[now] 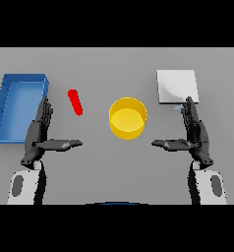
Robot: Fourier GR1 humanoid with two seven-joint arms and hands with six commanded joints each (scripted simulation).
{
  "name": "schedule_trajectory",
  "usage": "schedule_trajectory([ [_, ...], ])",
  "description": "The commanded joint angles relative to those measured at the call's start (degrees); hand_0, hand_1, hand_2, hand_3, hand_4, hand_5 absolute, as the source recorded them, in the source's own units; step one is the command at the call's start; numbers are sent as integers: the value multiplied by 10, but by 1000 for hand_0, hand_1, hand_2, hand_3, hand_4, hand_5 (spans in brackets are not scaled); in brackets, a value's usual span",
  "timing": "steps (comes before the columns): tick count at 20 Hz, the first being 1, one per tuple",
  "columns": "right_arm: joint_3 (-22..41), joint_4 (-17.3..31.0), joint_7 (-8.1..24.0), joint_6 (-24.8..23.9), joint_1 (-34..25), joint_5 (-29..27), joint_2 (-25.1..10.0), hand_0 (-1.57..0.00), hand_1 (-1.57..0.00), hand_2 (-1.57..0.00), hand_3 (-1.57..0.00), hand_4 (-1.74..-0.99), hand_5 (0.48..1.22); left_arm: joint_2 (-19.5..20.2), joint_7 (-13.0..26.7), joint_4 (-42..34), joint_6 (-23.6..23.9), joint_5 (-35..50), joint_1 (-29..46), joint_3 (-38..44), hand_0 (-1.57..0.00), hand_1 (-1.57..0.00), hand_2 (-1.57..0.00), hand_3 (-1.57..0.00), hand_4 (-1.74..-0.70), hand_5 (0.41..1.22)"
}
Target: Pick up the red beaker and tilt it to pour out 1 green nut into yellow bowl. Pick up the yellow bowl and place it on the metallic measuring scale.
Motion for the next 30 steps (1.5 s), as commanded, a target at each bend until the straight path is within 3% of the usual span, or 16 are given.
schedule_trajectory([
  [1,0,-1,-1,0,2,0,0,1,1,1,1,-1167,599,1,0,0,0,1,0,1,1,1,1,1,-1151,599],
  [6,3,-13,-13,5,22,-1,-1,1,1,1,1,-1167,599,5,2,-2,-2,2,2,2,1,1,1,1,-1151,599],
  [8,45,-46,-75,-31,60,111,-33,1,1,1,1,-1163,595,27,-11,-41,-10,-33,35,-26,1,1,1,1,-1156,599],
  [11,67,-70,-60,-49,75,165,-40,1,1,1,1,-1159,590,36,11,-69,-13,-51,50,-43,1,1,1,1,-1163,599],
  [16,73,-87,-55,-41,90,154,-32,1,1,1,1,-1199,603,44,29,-72,-15,-72,48,-56,1,1,1,1,-1159,602],
  [24,63,-92,-51,-23,82,132,-42,1,1,1,1,-1267,632,30,-7,94,11,-106,-73,-40,1,1,1,1,-1233,636],
  [26,64,-93,-67,-21,91,129,-41,1,1,1,1,-1280,634,30,-13,131,9,-104,-99,-33,1,1,1,1,-1248,650],
  [30,61,-87,-62,-25,83,132,-41,1,1,1,1,-1268,635,36,-33,186,10,-102,-149,-17,1,1,1,1,-1271,677],
])
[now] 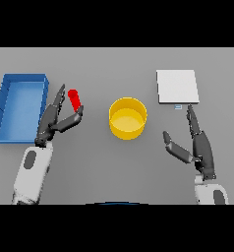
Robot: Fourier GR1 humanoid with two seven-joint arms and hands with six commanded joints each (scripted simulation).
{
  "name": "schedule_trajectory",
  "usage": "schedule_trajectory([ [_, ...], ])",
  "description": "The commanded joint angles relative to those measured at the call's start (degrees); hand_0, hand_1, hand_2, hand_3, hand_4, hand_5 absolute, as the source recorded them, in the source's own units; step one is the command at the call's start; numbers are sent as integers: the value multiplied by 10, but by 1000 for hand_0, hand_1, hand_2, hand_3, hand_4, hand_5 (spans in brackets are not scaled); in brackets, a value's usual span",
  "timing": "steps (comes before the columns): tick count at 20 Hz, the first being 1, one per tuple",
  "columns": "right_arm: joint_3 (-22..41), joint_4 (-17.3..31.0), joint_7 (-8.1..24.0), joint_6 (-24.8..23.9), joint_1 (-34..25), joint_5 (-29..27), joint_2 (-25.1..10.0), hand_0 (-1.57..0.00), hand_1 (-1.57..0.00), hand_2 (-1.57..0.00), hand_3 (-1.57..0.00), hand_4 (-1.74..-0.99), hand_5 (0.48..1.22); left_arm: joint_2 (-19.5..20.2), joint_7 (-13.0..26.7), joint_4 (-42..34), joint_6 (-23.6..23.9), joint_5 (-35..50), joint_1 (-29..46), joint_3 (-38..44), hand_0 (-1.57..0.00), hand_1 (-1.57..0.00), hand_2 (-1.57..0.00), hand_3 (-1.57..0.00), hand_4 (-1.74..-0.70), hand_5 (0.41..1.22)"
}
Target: Pick up the red beaker and tilt it to pour out 1 green nut into yellow bowl. Pick up the yellow bowl and place it on the metallic measuring scale.
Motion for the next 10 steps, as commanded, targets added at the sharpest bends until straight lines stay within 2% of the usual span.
schedule_trajectory([
  [1,-1,0,-3,2,2,-2,-1,1,1,1,1,-1267,635,-4,-4,22,1,-1,-9,1,1,1,1,1,-1276,680],
  [2,-1,3,5,2,-5,-1,-2,1,1,1,1,-1266,635,-7,0,29,4,-2,-18,2,1,1,1,1,-1280,682],
  [3,3,-4,-1,4,2,-1,0,1,1,1,1,-1269,638,-8,-10,35,5,-4,-22,2,1,1,1,1,-1287,685],
  [8,0,1,9,0,-7,2,-2,1,1,1,1,-1267,644,-8,-4,103,9,-7,-83,15,1,1,1,1,-1293,686],
  [10,-4,-2,6,7,-3,-7,-6,1,1,1,1,-1269,642,-13,-14,127,14,-10,-96,18,1,1,1,1,-1289,683],
])
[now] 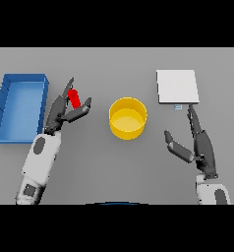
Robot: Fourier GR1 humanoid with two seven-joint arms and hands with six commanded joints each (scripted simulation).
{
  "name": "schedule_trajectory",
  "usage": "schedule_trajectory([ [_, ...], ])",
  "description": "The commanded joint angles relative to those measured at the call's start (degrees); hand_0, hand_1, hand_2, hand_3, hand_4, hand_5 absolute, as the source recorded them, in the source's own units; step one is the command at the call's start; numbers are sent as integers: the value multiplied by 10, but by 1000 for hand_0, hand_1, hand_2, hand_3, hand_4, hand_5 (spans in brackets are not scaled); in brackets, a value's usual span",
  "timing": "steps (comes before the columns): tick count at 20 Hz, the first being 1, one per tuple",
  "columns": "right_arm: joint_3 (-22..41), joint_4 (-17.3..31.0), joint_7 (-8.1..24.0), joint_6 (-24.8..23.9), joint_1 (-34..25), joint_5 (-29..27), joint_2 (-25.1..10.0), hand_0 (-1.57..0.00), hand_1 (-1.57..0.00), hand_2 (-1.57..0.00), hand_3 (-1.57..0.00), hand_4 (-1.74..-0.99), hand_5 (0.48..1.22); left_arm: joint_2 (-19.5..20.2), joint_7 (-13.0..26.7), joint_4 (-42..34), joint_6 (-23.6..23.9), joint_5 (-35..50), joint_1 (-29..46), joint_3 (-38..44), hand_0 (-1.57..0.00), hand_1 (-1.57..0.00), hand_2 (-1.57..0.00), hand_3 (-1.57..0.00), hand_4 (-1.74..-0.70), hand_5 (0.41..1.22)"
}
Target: Pick up the red beaker and tilt it to pour out 1 green nut into yellow bowl. Pick up the yellow bowl and place it on the metallic measuring scale.
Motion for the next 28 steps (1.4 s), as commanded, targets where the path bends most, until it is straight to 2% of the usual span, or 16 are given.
schedule_trajectory([
  [1,-1,0,-4,-1,1,-1,1,1,1,1,1,-1268,641,2,-1,11,1,0,-9,4,1,1,1,1,-1289,683],
  [8,0,7,0,-3,0,3,2,1,1,1,1,-1261,641,-8,-41,65,-1,19,-43,27,1,1,0,1,-1348,704],
  [9,-1,5,0,-5,1,3,3,1,1,1,1,-1259,642,-9,-51,71,-1,27,-48,35,1,-26,-67,-31,-1378,724],
  [10,3,6,-2,-7,3,6,8,1,1,1,1,-1260,642,-16,-56,78,6,30,-52,40,-119,-146,-182,-124,-1410,750],
  [11,1,0,-4,-4,5,5,2,1,1,1,1,-1258,644,-19,-52,92,10,37,-66,49,-285,-328,-364,-292,-1449,783],
  [12,3,-4,-9,-7,11,9,3,1,1,1,1,-1257,645,-19,-47,97,19,37,-68,53,-441,-481,-523,-547,-1448,871],
  [13,6,-3,-10,-8,13,12,6,1,1,1,1,-1255,644,-19,-44,102,28,28,-73,50,-662,-699,-733,-724,-1500,941],
  [15,5,-10,-11,-11,15,11,8,1,1,1,1,-1254,645,-17,-67,117,29,16,-80,45,-989,-1013,-1034,-926,-1575,1042],
  [16,3,-6,-4,-10,14,9,6,1,1,1,1,-1252,644,-12,-63,118,20,16,-82,42,-1106,-1125,-1142,-974,-1603,1078],
  [17,3,-9,-3,-6,19,7,4,1,1,1,1,-1250,643,-12,-78,123,20,10,-81,36,-1199,-1214,-1228,-1093,-1571,1106],
  [19,0,-11,-3,-6,15,0,6,1,1,1,1,-1259,646,-22,-60,111,25,7,-77,32,-1333,-1343,-1351,-1265,-1523,1148],
  [20,2,-8,7,-9,10,5,7,1,1,1,1,-1257,645,-26,-57,106,29,4,-73,31,-1380,-1388,-1395,-1326,-1505,1162],
  [21,-2,-4,10,-10,5,2,7,1,1,1,1,-1258,644,-26,-49,106,35,7,-76,34,-1419,-1425,-1430,-1375,-1552,1159],
  [23,-4,-5,5,-4,7,-6,6,1,1,1,1,-1260,643,-29,-62,94,41,23,-71,38,-1473,-1477,-1481,-1446,-1620,1140],
  [26,-3,-7,-3,-11,10,4,4,1,1,1,1,-1258,646,-29,-70,67,46,46,-70,42,-1521,-1523,-1525,-1507,-1679,1122],
  [28,1,-5,-5,-13,8,9,6,1,1,1,1,-1259,649,-23,-51,41,57,43,-73,31,-1539,-1540,-1542,-1530,-1701,1114],
])
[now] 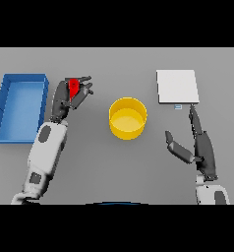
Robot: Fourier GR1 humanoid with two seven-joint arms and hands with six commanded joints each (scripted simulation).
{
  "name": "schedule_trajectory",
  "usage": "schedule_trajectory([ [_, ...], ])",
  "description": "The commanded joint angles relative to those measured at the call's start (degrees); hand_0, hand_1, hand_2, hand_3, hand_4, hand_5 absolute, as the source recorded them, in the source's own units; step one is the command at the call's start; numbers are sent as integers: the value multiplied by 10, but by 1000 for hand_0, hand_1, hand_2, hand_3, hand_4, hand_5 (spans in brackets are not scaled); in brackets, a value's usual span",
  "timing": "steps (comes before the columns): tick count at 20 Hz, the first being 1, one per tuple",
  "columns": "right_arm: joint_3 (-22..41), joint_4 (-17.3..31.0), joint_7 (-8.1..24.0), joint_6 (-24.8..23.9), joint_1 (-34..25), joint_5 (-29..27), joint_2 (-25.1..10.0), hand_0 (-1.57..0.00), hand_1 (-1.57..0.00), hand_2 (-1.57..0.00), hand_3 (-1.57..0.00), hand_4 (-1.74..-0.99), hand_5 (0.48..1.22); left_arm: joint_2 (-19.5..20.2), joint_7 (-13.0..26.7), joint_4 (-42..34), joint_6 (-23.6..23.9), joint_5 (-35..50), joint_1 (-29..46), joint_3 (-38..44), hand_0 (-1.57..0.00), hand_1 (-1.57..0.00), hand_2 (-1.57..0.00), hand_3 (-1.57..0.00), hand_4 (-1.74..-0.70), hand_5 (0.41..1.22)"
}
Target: Pick up the red beaker and tilt it to pour out 1 green nut into yellow bowl. Pick up the yellow bowl and place it on the metallic measuring scale.
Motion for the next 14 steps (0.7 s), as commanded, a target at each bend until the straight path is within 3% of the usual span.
schedule_trajectory([
  [1,3,0,-2,1,2,3,1,1,1,1,1,-1263,652,8,11,-8,1,-7,-6,-8,-1545,-1546,-1547,-1538,-1709,1114],
  [4,4,-5,-9,5,9,5,-5,1,1,1,1,-1261,661,32,46,-57,-6,-40,-3,-58,-1558,-1558,-1559,-1554,-1725,1117],
  [6,9,-10,-6,1,11,13,-4,1,1,1,1,-1253,666,54,91,-66,-21,-77,-12,-100,-1563,-1563,-1563,-1560,-1731,1124],
  [12,6,-9,11,3,5,11,-6,1,1,1,1,-1256,678,84,147,-96,-33,-124,-20,-169,-1564,-1565,-1565,-1562,-1733,1112],
  [14,10,-13,12,1,11,17,-4,1,1,1,1,-1255,681,98,189,-103,-30,-159,-31,-199,-1567,-1567,-1567,-1565,-1736,1117],
])
